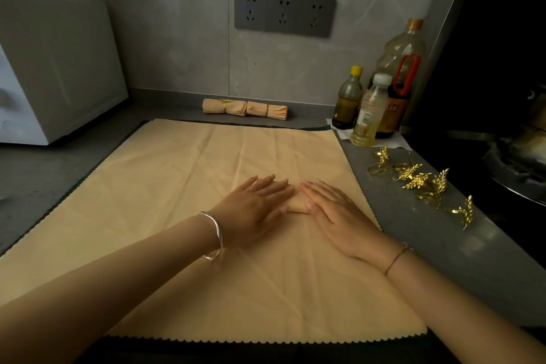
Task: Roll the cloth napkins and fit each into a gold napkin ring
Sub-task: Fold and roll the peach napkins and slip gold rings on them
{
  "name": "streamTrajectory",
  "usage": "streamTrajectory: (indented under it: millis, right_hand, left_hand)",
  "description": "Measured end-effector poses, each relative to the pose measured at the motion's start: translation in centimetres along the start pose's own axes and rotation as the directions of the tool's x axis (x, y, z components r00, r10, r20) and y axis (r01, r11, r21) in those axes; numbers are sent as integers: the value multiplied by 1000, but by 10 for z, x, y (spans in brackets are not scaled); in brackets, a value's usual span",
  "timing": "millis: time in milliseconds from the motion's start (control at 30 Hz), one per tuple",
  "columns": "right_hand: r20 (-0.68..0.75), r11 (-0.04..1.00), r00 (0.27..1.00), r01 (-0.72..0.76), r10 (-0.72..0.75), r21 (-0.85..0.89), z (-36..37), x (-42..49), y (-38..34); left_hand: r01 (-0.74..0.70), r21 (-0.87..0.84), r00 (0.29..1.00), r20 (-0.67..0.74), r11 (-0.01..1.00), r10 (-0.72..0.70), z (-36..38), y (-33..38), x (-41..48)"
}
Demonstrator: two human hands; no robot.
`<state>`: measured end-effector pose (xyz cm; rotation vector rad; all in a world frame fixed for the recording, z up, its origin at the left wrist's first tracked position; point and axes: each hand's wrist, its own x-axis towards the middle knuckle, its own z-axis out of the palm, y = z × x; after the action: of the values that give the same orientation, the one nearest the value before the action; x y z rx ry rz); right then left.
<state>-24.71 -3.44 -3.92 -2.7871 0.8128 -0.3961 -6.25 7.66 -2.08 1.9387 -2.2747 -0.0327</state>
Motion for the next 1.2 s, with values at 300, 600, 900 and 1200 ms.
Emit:
streamTrajectory:
  millis: [300,600,900,1200]
  right_hand:
    - [-136,983,974,172,-179,-57,-6,-12,0]
    - [-212,978,954,204,-211,-53,-16,-18,12]
    - [-293,987,942,160,-161,-29,-19,-17,13]
    - [-289,975,932,194,-218,-111,-22,-16,8]
  left_hand:
    - [-17,2,999,29,1000,17,6,-7,0]
    - [-134,46,986,-93,990,138,-7,-26,-11]
    - [28,127,990,-143,991,-10,-13,-20,-4]
    - [-172,385,925,-255,907,283,-16,-9,4]
